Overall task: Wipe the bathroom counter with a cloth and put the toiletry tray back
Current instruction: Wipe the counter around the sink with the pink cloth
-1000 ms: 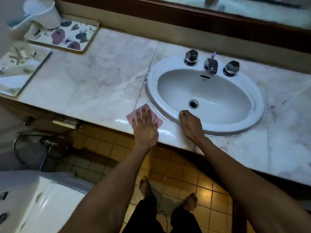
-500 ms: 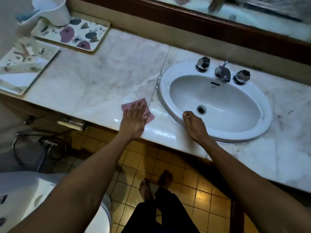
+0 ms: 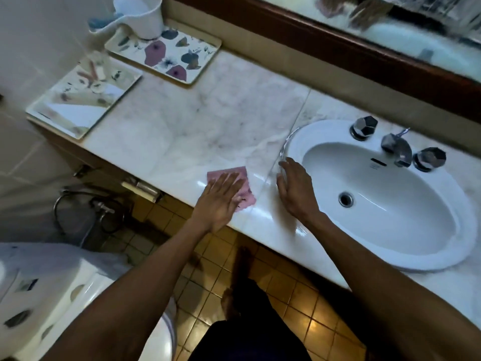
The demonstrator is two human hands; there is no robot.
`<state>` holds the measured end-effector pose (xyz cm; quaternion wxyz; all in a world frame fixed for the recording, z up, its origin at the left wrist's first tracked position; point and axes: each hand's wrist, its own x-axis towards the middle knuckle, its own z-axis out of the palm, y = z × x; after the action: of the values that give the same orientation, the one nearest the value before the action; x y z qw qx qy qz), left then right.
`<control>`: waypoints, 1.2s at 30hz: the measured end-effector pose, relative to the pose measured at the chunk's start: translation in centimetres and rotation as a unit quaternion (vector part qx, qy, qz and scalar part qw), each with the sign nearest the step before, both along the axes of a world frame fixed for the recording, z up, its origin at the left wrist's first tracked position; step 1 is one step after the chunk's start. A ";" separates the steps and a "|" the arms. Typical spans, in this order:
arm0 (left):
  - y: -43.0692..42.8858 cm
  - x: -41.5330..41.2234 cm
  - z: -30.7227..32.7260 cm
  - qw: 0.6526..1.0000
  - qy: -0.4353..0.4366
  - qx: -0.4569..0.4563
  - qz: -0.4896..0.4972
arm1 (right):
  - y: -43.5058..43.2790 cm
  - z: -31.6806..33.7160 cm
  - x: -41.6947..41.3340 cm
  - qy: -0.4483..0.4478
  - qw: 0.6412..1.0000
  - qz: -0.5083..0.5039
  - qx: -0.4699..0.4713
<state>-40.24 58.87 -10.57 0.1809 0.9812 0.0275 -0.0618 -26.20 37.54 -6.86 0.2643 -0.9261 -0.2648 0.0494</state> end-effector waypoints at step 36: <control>13.9 19.8 -0.4 0.998 -0.016 0.037 -0.047 | 15.3 -4.8 11.8 -0.045 0.993 -0.061 -0.091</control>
<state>-20.43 72.75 -11.00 0.1417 0.9883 -0.0191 -0.0536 -14.38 52.80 -11.70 0.1693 -0.9620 -0.2136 0.0155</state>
